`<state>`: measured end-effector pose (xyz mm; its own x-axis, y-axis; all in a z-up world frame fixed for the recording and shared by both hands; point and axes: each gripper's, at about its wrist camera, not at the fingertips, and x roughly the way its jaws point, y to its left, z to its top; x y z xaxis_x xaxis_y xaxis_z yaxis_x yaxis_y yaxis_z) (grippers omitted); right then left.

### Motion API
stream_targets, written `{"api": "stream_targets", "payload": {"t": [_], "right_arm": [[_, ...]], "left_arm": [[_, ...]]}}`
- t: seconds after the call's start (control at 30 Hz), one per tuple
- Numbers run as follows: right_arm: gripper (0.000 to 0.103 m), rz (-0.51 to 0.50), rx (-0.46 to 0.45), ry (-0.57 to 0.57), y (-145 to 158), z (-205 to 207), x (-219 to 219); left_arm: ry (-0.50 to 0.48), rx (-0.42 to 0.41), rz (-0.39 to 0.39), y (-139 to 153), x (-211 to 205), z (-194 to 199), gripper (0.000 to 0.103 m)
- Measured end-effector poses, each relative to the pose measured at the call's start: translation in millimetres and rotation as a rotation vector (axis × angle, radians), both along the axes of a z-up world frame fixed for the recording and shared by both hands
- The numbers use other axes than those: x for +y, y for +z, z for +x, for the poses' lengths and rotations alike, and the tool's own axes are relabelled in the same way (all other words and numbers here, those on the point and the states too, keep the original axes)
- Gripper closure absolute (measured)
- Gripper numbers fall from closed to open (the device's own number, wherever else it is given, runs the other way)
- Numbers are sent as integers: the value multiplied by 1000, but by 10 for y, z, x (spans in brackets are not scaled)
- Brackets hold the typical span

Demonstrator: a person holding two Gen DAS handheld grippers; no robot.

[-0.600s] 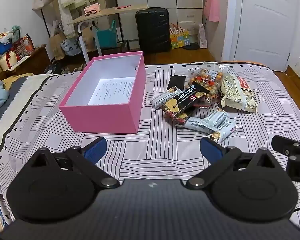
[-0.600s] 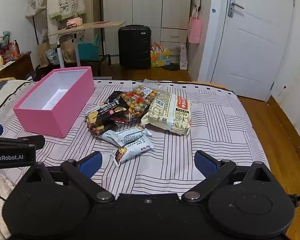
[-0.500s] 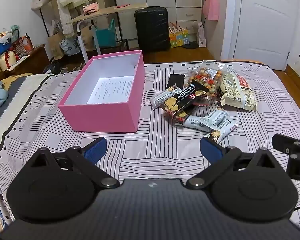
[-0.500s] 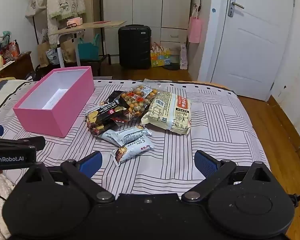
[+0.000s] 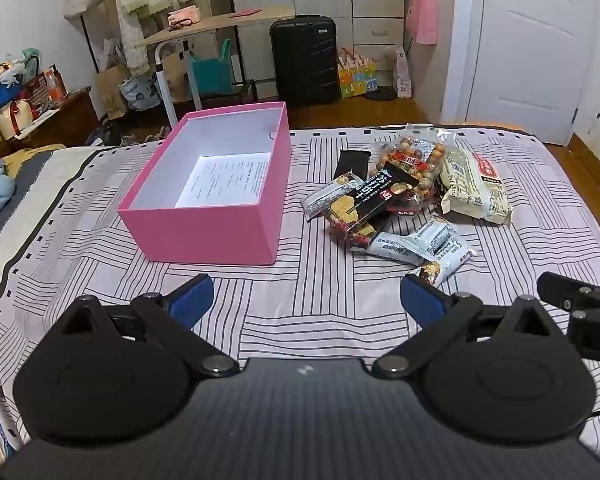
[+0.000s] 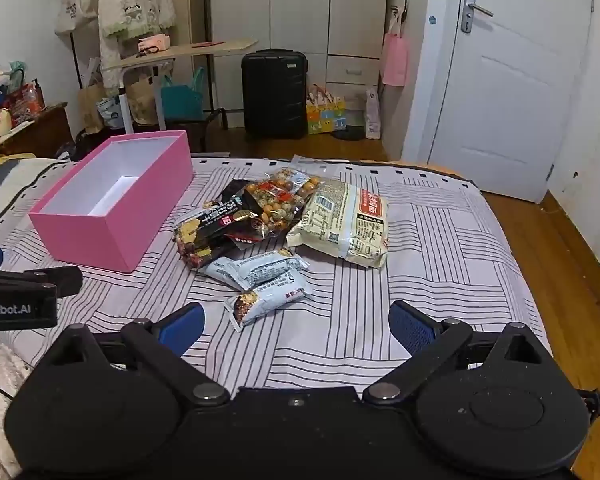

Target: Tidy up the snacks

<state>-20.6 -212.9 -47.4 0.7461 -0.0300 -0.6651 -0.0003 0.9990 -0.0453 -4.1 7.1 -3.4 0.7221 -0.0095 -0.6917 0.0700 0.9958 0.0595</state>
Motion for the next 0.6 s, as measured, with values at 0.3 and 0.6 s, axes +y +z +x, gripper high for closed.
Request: {"api": "stream_targets", "payload": {"t": [0.3, 0.6], "right_arm": [[2, -10, 6, -1, -17, 32, 25], [2, 2, -16, -9, -77, 53, 1]], "left_arm": [[6, 11, 6, -63, -10, 34, 2], [23, -44, -5, -120, 14, 18, 2]]}}
